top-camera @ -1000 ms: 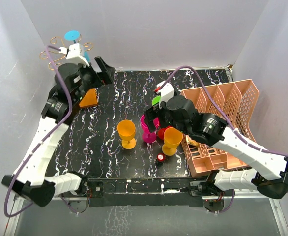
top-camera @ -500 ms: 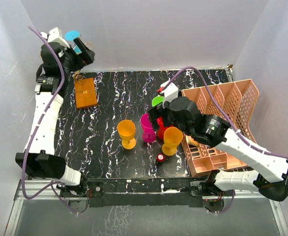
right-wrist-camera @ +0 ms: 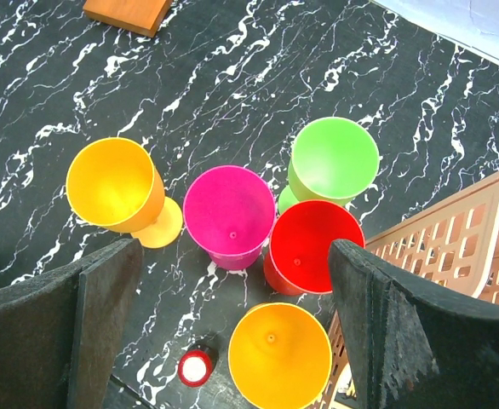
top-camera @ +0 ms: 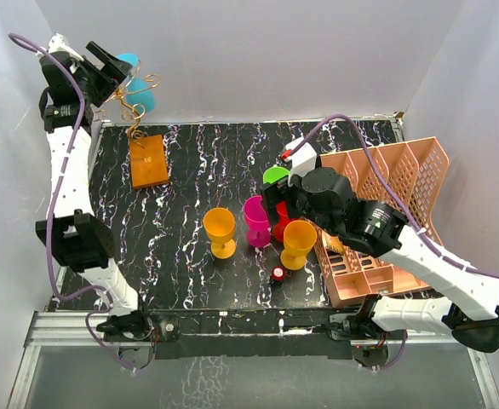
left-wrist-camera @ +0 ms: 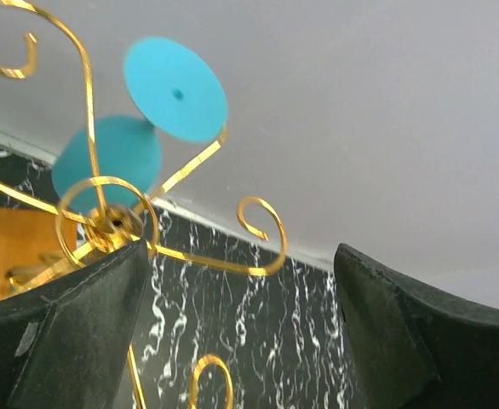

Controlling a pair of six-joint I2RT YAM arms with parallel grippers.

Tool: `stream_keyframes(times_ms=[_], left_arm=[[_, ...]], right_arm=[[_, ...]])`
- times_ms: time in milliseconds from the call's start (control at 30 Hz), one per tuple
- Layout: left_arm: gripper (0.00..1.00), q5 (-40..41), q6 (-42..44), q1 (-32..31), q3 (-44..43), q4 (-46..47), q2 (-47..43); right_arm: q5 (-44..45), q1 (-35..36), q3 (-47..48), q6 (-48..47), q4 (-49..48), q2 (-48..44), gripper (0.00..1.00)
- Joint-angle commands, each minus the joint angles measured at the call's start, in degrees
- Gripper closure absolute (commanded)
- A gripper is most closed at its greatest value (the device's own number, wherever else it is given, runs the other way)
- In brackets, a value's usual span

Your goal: Take the wine glass off the wine glass rack

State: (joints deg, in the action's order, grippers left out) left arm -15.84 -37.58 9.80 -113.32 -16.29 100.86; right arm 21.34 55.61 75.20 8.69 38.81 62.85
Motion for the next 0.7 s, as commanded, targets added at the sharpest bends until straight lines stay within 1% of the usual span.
stream_keyframes(times_ms=[0,67,200,333,467,667], left_arm=[[0.15,-1.03,-3.44,1.95,-8.74,-0.27,4.53],[0.17,-0.48,-3.97,2.14,-12.31,-1.07,7.3],[0.26,1.52,-4.65,2.24,-18.67,-2.16,11.98],[0.35,2.66,-6.3,2.33,-20.75,-0.42,14.99],[0.44,1.98,-7.87,2.32,-24.89,-0.55,19.16],[0.5,2.62,-9.06,2.33,-26.12,-0.11,21.64]], right_arm=[[1.16,-0.4,0.22,0.24,-3.21,-1.6,0.0],[1.01,-0.39,0.26,0.43,-3.13,-1.43,0.0],[0.47,-0.33,0.14,0.93,-3.16,-1.28,0.0],[0.06,-0.36,-0.22,1.56,-3.12,-1.59,0.0],[-0.08,-0.36,-0.45,1.92,-3.12,-1.96,0.0],[-0.07,-0.4,-0.75,2.52,-3.21,-1.89,0.0]])
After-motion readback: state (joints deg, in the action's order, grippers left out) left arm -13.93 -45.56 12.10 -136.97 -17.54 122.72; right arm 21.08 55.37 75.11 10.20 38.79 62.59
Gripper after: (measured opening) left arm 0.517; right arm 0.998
